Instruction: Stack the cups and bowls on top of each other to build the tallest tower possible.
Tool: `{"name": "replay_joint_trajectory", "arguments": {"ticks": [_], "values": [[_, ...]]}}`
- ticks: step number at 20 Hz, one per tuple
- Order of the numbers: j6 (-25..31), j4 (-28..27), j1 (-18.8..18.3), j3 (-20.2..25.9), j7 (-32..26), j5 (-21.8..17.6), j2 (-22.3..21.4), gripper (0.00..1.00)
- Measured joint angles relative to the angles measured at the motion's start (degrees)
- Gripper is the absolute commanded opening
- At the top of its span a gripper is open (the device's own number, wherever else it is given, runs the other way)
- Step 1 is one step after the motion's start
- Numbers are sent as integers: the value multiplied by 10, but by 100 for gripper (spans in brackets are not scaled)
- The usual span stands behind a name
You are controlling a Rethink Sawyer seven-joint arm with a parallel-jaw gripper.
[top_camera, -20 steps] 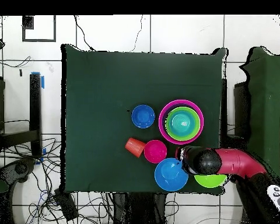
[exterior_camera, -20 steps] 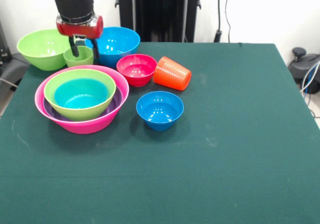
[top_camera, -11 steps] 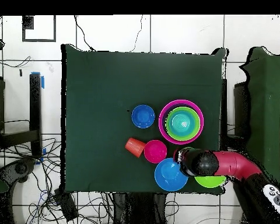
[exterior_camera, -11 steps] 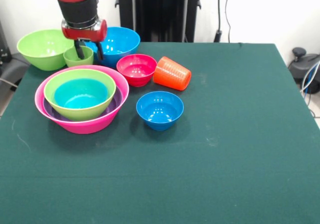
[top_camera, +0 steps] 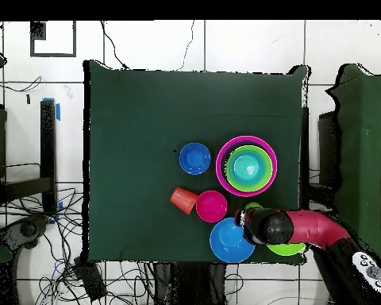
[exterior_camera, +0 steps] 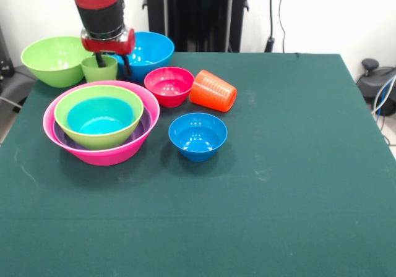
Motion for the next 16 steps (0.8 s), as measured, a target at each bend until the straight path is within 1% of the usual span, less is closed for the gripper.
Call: {"name": "replay_joint_trajectory", "arguments": {"ticks": [4, 9, 10, 16], "values": [[0, 0, 2, -6, 0, -7, 12, 100], [0, 0, 5, -7, 0, -9, 13, 100], [0, 0, 6, -8, 0, -9, 13, 0], [0, 0, 6, -9, 0, -11, -1, 0]]}}
